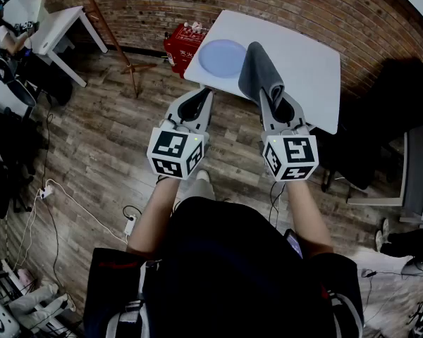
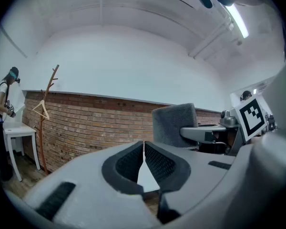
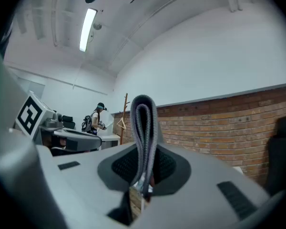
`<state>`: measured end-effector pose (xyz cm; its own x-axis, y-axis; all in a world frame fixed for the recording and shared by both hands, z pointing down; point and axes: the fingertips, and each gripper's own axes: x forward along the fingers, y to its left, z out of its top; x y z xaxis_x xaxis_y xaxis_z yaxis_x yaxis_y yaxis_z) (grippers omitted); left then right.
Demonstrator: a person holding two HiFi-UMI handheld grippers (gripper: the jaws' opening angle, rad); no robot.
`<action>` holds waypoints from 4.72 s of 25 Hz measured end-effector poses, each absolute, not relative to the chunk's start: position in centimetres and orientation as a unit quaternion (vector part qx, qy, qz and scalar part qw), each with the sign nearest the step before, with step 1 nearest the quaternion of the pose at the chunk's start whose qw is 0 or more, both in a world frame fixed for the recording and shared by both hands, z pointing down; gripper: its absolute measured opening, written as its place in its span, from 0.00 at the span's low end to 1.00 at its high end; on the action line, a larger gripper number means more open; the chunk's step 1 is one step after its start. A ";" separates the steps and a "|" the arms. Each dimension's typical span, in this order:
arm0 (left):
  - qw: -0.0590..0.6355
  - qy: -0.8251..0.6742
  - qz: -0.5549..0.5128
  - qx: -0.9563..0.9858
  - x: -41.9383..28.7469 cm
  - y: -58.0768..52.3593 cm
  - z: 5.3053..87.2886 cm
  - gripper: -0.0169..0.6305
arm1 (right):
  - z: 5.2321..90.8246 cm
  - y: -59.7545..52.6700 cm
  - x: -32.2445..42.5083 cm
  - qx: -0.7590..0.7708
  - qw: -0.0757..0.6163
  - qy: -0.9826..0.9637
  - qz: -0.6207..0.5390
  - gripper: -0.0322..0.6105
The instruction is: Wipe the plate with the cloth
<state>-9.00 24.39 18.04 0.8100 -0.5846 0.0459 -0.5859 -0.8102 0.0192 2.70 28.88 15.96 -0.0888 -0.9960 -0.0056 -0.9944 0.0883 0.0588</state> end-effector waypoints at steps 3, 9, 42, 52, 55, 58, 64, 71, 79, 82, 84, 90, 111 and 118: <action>0.016 -0.307 0.020 0.951 -8.9 24.7 17.9 0.07 | 15.8 29.1 2.5 0.667 0.011 -0.745 -0.011 0.13; 0.026 -0.309 0.012 0.951 -8.5 24.8 17.9 0.07 | 16.5 28.9 2.8 0.654 0.028 -0.756 -0.006 0.13; 0.059 -0.302 0.029 0.951 -5.7 3.3 18.7 0.07 | 17.0 8.0 5.6 0.651 0.048 -0.757 0.026 0.13; 0.100 -0.291 0.036 0.951 -7.2 -4.2 20.6 0.07 | 19.1 1.0 5.9 0.665 0.071 -0.741 0.057 0.13; 0.116 -0.284 0.042 0.951 -7.5 -5.8 21.5 0.07 | 19.5 -0.6 5.5 0.663 0.075 -0.742 0.060 0.13; 0.128 -0.273 0.052 0.952 -7.2 -6.7 22.6 0.07 | 20.1 -1.7 5.4 0.662 0.081 -0.743 0.064 0.13; 0.141 -0.269 0.067 0.950 -6.7 -8.0 24.1 0.07 | 21.2 -3.2 6.1 0.662 0.090 -0.740 0.076 0.13; 0.154 -0.272 0.090 0.946 -6.1 -9.2 26.2 0.07 | 23.4 -4.7 7.8 0.657 0.100 -0.742 0.092 0.13; 0.181 -0.303 0.103 0.930 -5.2 -11.2 29.3 0.07 | 26.1 -7.0 9.3 0.630 0.128 -0.758 0.110 0.13; 0.198 -0.315 0.110 0.922 -4.7 -12.1 30.9 0.07 | 27.1 -8.0 10.1 0.619 0.136 -0.764 0.118 0.13; 0.206 -0.320 0.115 0.918 -4.2 -12.5 31.9 0.07 | 27.8 -8.5 10.6 0.612 0.140 -0.768 0.124 0.13; 0.220 -0.340 0.124 0.906 -3.8 -13.7 34.2 0.07 | 30.0 -10.0 11.6 0.595 0.157 -0.776 0.136 0.13; 0.271 -0.335 0.179 0.884 -2.7 -14.3 44.6 0.07 | 37.6 -11.8 12.5 0.567 0.197 -0.783 0.162 0.13; 0.270 -0.337 0.197 0.880 -3.1 -15.3 46.6 0.07 | 39.3 -11.7 12.2 0.558 0.208 -0.785 0.169 0.13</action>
